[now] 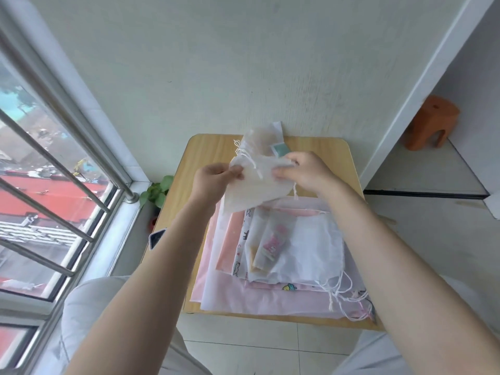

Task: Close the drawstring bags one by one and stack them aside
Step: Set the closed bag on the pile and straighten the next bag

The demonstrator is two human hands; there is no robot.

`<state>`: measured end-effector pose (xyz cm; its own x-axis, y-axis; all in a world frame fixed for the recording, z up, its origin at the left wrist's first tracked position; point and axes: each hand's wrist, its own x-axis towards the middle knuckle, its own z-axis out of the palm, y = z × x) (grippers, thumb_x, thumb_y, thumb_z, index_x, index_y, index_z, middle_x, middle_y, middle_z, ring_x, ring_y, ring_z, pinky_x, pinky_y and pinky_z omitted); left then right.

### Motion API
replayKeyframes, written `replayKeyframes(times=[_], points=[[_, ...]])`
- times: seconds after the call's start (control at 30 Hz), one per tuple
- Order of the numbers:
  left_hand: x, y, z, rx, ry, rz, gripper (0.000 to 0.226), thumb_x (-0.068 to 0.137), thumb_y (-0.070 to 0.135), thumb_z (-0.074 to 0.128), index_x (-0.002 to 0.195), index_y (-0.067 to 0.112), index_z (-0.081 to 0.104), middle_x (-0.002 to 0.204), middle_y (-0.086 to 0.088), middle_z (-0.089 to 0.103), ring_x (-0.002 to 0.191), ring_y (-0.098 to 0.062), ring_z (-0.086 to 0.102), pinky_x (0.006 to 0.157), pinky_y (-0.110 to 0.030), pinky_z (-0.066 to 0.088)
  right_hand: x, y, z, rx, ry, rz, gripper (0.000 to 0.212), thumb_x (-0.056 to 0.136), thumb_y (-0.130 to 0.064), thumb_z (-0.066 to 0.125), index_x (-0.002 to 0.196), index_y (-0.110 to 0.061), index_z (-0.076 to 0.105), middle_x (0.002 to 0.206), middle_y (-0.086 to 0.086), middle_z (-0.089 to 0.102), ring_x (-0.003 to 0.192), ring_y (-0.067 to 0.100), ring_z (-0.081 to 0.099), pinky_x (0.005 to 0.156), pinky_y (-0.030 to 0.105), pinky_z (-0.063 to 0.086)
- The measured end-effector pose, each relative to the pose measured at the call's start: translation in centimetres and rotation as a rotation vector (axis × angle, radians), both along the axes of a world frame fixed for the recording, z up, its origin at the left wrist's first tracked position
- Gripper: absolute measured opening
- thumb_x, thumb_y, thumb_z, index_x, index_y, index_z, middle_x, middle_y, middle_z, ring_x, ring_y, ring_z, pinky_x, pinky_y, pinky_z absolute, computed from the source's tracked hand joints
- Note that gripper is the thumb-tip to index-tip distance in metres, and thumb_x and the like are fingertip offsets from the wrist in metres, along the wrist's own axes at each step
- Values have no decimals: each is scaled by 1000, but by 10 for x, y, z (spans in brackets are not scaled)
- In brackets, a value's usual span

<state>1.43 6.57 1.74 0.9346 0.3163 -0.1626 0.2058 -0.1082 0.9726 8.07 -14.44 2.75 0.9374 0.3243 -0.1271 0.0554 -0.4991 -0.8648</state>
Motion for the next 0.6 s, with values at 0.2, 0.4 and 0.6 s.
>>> replayKeyframes(times=[0.2,0.4,0.6], points=[[-3,7,2,-88,57,-232,26,88,13,66,110,25,70,91,3,72,75,-13,66,70,-26,54,-5,2,1,167,316,75,14,86,-10,72,98,-3,69,82,8,73,70,19,69,69,34,58],[-8,11,-16,-160,224,-96,16,95,11,58,87,7,71,92,-3,69,82,-21,63,76,-34,53,-14,-3,-16,168,699,209,10,96,-14,59,100,-6,62,91,10,70,79,23,66,58,31,56],[-12,16,-44,-261,433,35,28,101,28,52,83,9,62,72,-4,64,62,-20,61,62,-32,53,-21,-9,-37,46,613,92,15,101,-13,50,90,-6,57,80,9,64,61,19,64,61,37,59]])
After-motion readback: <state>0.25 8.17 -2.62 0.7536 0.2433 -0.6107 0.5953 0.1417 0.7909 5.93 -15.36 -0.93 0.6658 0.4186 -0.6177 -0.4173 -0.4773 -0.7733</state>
